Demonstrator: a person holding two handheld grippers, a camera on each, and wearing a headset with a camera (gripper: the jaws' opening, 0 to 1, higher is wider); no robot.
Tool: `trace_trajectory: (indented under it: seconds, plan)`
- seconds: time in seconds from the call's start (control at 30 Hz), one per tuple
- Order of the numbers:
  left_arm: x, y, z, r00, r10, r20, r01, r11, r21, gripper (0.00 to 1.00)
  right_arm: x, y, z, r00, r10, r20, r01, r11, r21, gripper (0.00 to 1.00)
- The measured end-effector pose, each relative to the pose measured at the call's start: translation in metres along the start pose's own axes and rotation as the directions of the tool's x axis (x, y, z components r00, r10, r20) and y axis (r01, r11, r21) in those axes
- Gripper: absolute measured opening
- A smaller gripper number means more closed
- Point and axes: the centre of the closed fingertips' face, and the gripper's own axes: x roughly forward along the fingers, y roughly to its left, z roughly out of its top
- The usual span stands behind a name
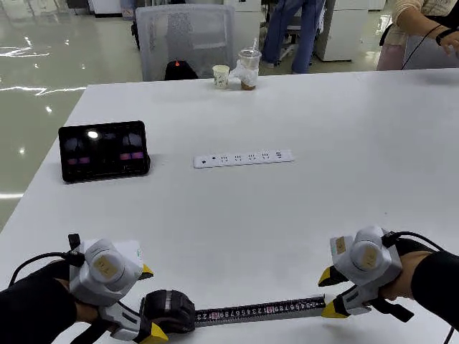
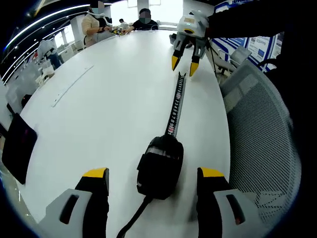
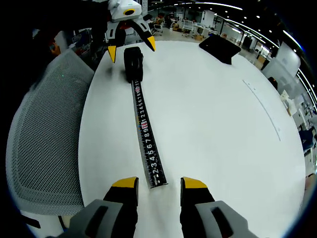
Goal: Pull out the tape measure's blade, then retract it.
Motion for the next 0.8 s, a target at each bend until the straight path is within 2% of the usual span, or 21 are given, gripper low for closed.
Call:
trace_trajectory:
  seconds: [0.1, 0.17, 0.2, 0.37, 0.43, 0.57, 0.63, 0.7, 0.77, 0.8]
  plan:
    - [-0.003, 0.002, 0.004, 0.9983, 0.030, 0.050, -0.026, 0.997, -0.070, 0.72, -0.004, 0.000, -0.001, 0.9994, -0.024, 0.026, 0.023, 0.999, 0.047, 0.34]
    - [-0.006, 0.003, 0.003, 0.9965, 0.043, 0.072, -0.036, 0.995, -0.091, 0.75, -0.007, -0.001, -0.002, 0.9978, -0.049, 0.044, 0.045, 0.996, 0.081, 0.36]
    - [-0.006, 0.005, 0.000, 0.9956, 0.056, 0.075, -0.048, 0.993, -0.107, 0.75, -0.010, -0.002, -0.002, 0.9957, -0.073, 0.057, 0.067, 0.993, 0.095, 0.38]
    - [-0.012, 0.009, -0.008, 0.9904, 0.096, 0.100, -0.075, 0.979, -0.191, 0.77, -0.020, -0.002, -0.008, 0.9874, -0.130, 0.090, 0.116, 0.981, 0.153, 0.42]
    - [-0.014, 0.010, -0.011, 0.9884, 0.109, 0.106, -0.085, 0.975, -0.206, 0.77, -0.023, -0.001, -0.011, 0.9843, -0.145, 0.100, 0.127, 0.977, 0.174, 0.42]
    - [-0.021, 0.017, -0.015, 0.9762, 0.176, 0.127, -0.135, 0.951, -0.278, 0.78, -0.030, -0.002, -0.019, 0.9732, -0.198, 0.117, 0.165, 0.955, 0.246, 0.44]
    - [-0.024, 0.018, -0.016, 0.9690, 0.197, 0.149, -0.143, 0.938, -0.316, 0.79, -0.033, -0.002, -0.020, 0.9660, -0.221, 0.134, 0.178, 0.944, 0.277, 0.46]
    - [-0.026, 0.017, -0.020, 0.9646, 0.217, 0.150, -0.156, 0.927, -0.342, 0.80, -0.037, -0.002, -0.022, 0.9596, -0.244, 0.140, 0.194, 0.934, 0.300, 0.48]
    - [-0.028, 0.016, -0.024, 0.9625, 0.225, 0.152, -0.161, 0.924, -0.348, 0.81, -0.040, -0.001, -0.022, 0.9564, -0.253, 0.147, 0.198, 0.930, 0.309, 0.50]
    - [-0.030, 0.015, -0.026, 0.9596, 0.236, 0.154, -0.167, 0.918, -0.361, 0.81, -0.042, -0.001, -0.023, 0.9517, -0.266, 0.153, 0.207, 0.925, 0.320, 0.51]
